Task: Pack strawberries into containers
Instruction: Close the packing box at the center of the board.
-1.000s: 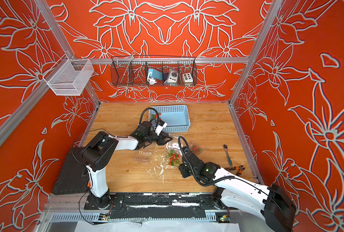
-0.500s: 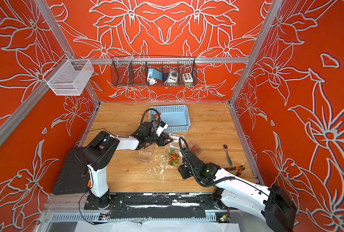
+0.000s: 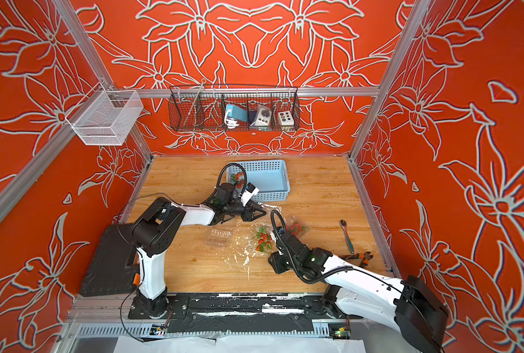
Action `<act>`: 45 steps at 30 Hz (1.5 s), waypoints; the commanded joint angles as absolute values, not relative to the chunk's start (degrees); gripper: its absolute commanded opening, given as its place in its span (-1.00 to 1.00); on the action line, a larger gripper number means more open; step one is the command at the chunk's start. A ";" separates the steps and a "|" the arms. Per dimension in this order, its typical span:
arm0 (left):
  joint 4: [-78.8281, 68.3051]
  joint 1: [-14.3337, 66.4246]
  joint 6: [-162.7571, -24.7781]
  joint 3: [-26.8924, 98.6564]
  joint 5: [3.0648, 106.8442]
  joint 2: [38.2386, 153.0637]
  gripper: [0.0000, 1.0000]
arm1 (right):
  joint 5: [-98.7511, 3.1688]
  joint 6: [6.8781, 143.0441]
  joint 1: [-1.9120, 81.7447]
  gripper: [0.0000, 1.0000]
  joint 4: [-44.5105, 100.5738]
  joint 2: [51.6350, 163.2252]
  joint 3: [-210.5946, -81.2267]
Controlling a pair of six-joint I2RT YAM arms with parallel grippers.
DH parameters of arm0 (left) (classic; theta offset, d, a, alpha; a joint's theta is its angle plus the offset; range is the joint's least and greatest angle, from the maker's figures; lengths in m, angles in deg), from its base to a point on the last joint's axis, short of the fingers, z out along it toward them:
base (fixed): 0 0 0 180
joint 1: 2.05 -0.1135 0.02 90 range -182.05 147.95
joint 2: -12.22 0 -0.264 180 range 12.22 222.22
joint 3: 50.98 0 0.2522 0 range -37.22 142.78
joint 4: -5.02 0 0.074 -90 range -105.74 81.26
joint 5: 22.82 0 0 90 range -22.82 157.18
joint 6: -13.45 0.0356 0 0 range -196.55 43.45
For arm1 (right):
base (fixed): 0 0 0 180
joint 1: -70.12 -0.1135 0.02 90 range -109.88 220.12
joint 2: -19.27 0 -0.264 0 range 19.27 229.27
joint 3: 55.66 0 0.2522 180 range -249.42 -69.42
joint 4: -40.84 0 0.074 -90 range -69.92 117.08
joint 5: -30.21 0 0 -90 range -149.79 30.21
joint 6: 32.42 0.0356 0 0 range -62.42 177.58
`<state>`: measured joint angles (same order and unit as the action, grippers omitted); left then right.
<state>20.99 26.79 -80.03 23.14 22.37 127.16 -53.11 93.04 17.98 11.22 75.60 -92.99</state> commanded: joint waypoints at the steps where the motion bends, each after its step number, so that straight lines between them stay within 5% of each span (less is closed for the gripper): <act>1: 23.76 26.97 -79.84 22.69 19.31 127.22 0.04 | -51.24 95.21 17.82 -0.18 14.44 76.53 -91.66; 23: 29.15 27.12 -80.77 12.61 18.14 116.96 0.02 | -50.90 96.65 21.84 -0.21 24.18 82.25 -90.35; 45: 32.89 29.67 -81.93 5.30 17.79 110.91 0.02 | -51.07 88.74 32.00 -0.23 13.05 73.74 -96.20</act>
